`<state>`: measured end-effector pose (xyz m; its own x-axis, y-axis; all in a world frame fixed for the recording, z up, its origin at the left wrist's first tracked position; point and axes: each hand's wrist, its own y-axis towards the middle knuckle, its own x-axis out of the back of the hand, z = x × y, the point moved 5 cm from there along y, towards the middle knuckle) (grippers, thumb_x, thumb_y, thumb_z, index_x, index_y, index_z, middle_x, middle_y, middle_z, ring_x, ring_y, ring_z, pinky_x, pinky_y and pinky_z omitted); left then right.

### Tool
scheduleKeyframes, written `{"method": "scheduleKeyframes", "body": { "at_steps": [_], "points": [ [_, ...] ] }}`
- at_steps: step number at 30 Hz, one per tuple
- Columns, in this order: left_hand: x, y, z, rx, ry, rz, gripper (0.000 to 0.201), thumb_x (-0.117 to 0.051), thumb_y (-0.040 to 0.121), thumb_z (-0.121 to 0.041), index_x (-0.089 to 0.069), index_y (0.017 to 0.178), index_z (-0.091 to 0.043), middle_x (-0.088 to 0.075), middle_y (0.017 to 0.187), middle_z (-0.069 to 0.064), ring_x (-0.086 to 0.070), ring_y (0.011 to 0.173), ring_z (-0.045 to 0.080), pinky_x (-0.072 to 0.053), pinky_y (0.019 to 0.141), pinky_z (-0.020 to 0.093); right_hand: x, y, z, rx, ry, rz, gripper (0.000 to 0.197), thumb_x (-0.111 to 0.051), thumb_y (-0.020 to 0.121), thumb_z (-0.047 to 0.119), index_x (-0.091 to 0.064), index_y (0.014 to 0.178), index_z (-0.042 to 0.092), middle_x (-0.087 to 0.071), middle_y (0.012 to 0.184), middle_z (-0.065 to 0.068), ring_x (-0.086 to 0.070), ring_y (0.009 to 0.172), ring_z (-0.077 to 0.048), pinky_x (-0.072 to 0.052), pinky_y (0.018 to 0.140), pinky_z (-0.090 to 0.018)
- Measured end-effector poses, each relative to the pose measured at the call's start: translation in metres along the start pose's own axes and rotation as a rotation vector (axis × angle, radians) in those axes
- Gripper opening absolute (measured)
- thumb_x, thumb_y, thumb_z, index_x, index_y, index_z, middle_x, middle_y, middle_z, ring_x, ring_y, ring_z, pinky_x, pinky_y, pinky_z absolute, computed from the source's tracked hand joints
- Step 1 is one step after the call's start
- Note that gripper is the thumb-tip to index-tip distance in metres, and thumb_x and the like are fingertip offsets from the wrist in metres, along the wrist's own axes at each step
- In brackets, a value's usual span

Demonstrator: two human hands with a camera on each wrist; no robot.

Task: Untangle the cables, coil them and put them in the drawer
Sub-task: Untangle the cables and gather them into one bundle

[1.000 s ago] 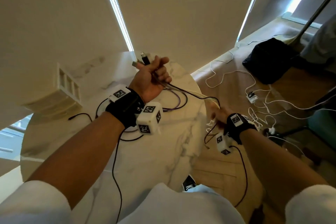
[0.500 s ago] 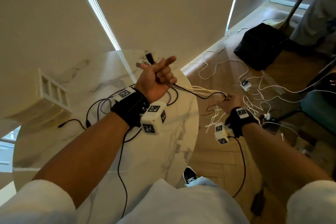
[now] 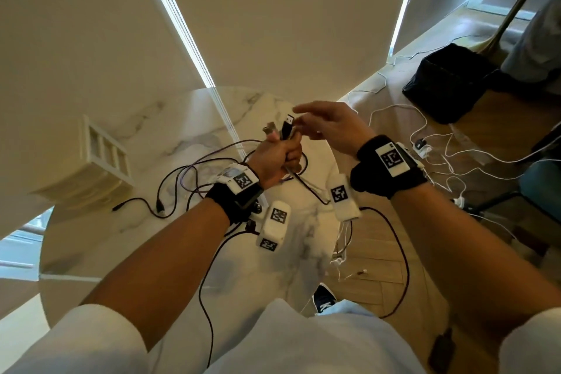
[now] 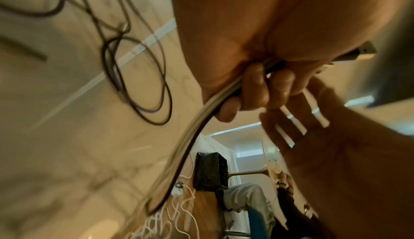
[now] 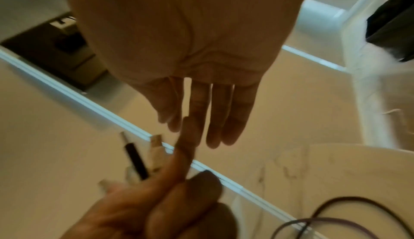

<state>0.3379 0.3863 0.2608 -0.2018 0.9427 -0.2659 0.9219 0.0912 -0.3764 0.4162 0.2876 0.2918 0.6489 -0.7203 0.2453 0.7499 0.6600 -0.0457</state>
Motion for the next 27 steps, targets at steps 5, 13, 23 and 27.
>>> {"method": "scheduleKeyframes", "body": {
  "at_steps": [5,13,23,27],
  "points": [
    [0.003,-0.004,-0.004,0.013,0.02,-0.077,0.034,-0.029,0.094,0.008,-0.038,0.071,-0.015,-0.028,0.046,-0.007,-0.025,0.038,0.004,-0.019,0.042,0.019,-0.015,0.001,0.02,0.1,-0.127,0.144,0.027,-0.058,0.09,0.002,-0.067,0.114,0.012,-0.071,0.107,-0.004,-0.067,0.102,-0.016,-0.052,0.096,-0.038],
    [0.005,-0.016,-0.019,-0.051,0.006,-0.043,0.029,-0.036,0.099,-0.005,-0.055,0.078,-0.009,-0.037,0.052,-0.001,-0.033,0.038,0.006,-0.03,0.046,0.021,-0.019,0.003,0.031,0.189,-0.022,0.016,0.016,-0.058,0.09,0.001,-0.067,0.102,0.007,-0.07,0.088,-0.003,-0.067,0.073,-0.006,-0.053,0.067,-0.021],
    [0.005,-0.02,-0.028,-0.035,-0.057,-0.052,0.025,-0.032,0.099,-0.008,-0.05,0.081,-0.008,-0.04,0.041,-0.007,-0.043,0.043,0.013,-0.041,0.06,0.032,-0.028,0.0,0.053,0.329,-0.115,-0.022,0.051,-0.051,0.089,-0.004,-0.061,0.123,0.033,-0.067,0.093,0.008,-0.064,0.078,-0.003,-0.051,0.071,-0.019],
    [0.004,-0.021,-0.034,-0.04,-0.037,-0.027,0.039,-0.033,0.098,-0.009,-0.051,0.064,-0.013,-0.032,0.043,-0.006,-0.033,0.04,0.01,-0.039,0.051,0.026,-0.023,0.003,0.055,0.299,-0.139,-0.045,0.041,-0.049,0.092,-0.002,-0.068,0.116,0.024,-0.064,0.089,0.017,-0.061,0.075,0.002,-0.048,0.072,-0.017]
  ]
}}
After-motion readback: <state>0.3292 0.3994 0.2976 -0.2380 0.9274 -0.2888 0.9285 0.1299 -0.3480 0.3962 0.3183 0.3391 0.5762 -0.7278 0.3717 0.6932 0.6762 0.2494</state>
